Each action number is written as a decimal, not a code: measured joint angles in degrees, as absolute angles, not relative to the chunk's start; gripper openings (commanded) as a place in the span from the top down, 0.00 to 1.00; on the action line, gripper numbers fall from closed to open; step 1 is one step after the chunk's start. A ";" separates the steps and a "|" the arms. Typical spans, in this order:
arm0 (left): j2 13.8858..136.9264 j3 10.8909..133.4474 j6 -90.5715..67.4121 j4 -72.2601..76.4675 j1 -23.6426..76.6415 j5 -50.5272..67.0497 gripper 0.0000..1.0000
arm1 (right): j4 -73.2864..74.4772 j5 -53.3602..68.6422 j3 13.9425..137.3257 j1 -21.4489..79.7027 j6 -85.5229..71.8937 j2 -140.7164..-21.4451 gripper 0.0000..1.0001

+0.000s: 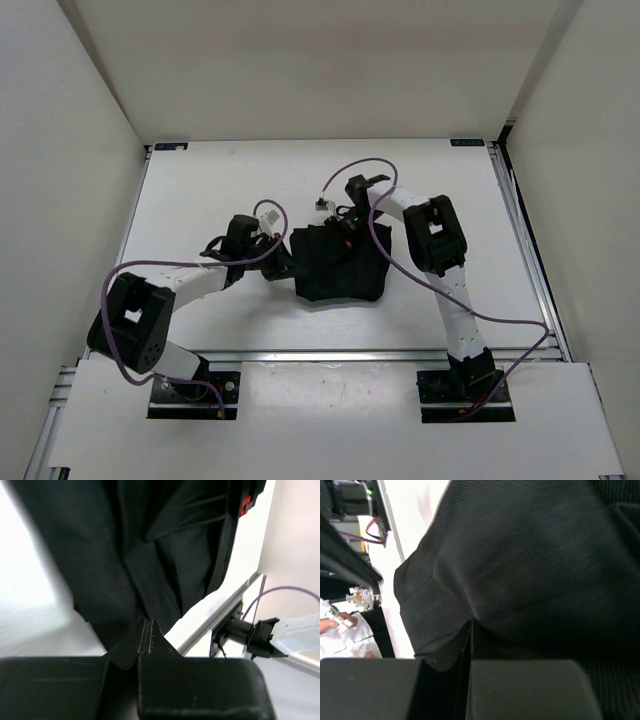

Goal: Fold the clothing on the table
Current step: Fold the skirt

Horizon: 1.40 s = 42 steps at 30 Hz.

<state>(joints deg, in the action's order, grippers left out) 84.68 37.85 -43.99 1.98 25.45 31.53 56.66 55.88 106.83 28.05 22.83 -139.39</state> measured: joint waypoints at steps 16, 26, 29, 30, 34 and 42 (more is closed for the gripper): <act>85.19 43.22 -37.36 -0.21 37.23 39.77 1.00 | 56.47 60.88 80.84 20.58 27.14 -112.07 1.00; 93.36 37.89 -34.17 -7.79 31.24 36.88 1.00 | 57.67 58.52 79.53 14.98 27.66 -115.04 1.00; 90.54 40.95 -34.48 -7.75 31.20 36.07 0.99 | 58.19 58.50 78.89 15.44 27.79 -109.49 0.98; 88.84 41.93 -34.76 -8.16 31.14 35.70 0.97 | 57.84 58.48 78.15 15.46 27.62 -106.80 0.95; 78.70 48.47 -35.07 -14.26 29.76 31.31 0.01 | 54.76 53.34 73.41 15.49 23.05 -93.27 0.65; 59.59 55.86 -32.05 -31.57 22.70 20.18 0.01 | 45.45 42.28 57.89 8.45 14.79 -81.14 0.01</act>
<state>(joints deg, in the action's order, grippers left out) 59.59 55.86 -32.05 -31.57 22.70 20.18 45.45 42.28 57.89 8.45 14.79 -81.14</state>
